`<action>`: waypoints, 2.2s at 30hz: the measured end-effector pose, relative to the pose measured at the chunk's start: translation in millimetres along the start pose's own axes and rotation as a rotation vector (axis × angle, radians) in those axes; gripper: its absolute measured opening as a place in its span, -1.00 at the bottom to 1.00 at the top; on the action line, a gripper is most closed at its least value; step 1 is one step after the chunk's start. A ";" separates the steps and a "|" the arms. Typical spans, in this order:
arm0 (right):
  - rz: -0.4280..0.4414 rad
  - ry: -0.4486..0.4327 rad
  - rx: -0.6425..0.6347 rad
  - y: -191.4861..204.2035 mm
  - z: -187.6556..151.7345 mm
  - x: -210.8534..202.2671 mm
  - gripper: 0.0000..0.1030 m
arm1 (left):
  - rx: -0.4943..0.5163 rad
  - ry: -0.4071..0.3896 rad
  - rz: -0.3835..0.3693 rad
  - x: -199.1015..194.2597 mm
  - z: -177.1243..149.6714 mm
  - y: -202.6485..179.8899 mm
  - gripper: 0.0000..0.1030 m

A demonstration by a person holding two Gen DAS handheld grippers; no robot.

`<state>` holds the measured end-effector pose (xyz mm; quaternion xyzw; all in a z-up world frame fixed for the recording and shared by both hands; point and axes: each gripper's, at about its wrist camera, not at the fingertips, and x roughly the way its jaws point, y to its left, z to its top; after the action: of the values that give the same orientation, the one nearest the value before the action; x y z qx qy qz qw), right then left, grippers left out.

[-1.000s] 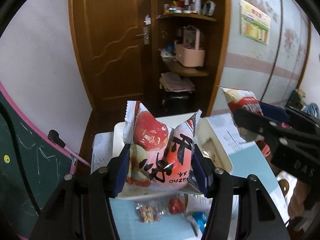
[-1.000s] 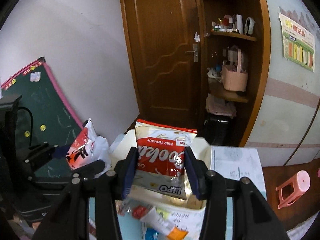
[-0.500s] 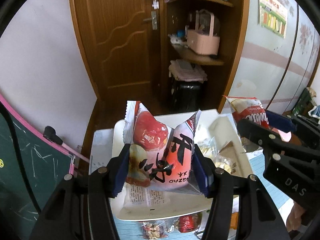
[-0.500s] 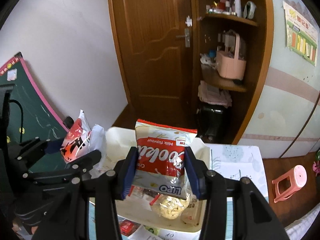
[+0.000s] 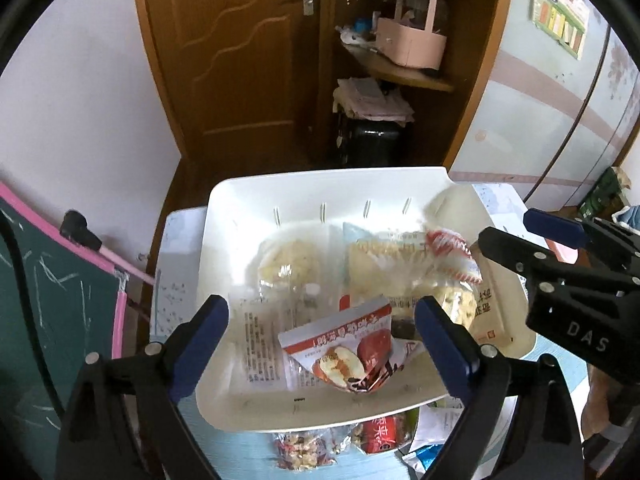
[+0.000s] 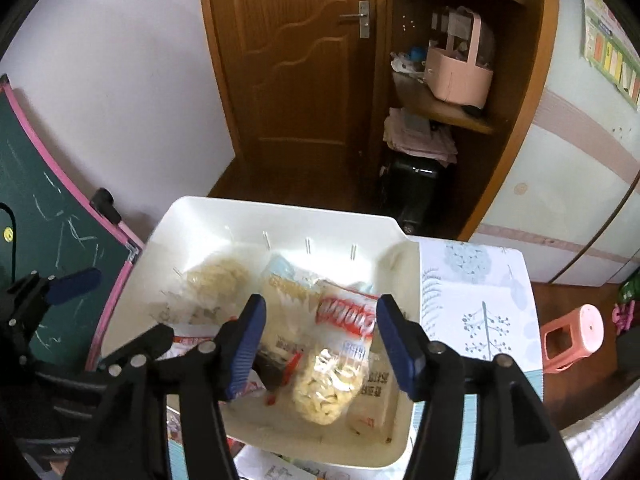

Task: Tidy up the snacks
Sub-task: 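Withdraw both tools from the bin back toward the table snacks, then grasp the brown chocolate wafer packet with the left tool while the right tool grasps the blue wrapped snack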

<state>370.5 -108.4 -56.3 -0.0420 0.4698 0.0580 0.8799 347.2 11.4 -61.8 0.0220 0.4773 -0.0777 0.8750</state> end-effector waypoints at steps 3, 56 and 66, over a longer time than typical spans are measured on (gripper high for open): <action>0.012 0.009 0.005 0.3 -4.5 -1.2 0.12 | -0.003 -0.003 -0.003 -3.5 -6.7 4.9 0.82; 0.111 0.141 0.014 42.3 -204.3 -57.4 0.12 | 0.335 0.178 -0.067 -51.9 -260.2 41.1 0.82; 0.097 0.232 0.029 56.4 -221.2 -9.1 0.12 | 0.486 0.207 -0.019 -13.0 -266.5 34.0 0.82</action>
<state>175.7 -81.6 -172.6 -0.0132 0.5707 0.0883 0.8163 124.0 76.4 -197.0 0.2348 0.5317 -0.1957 0.7898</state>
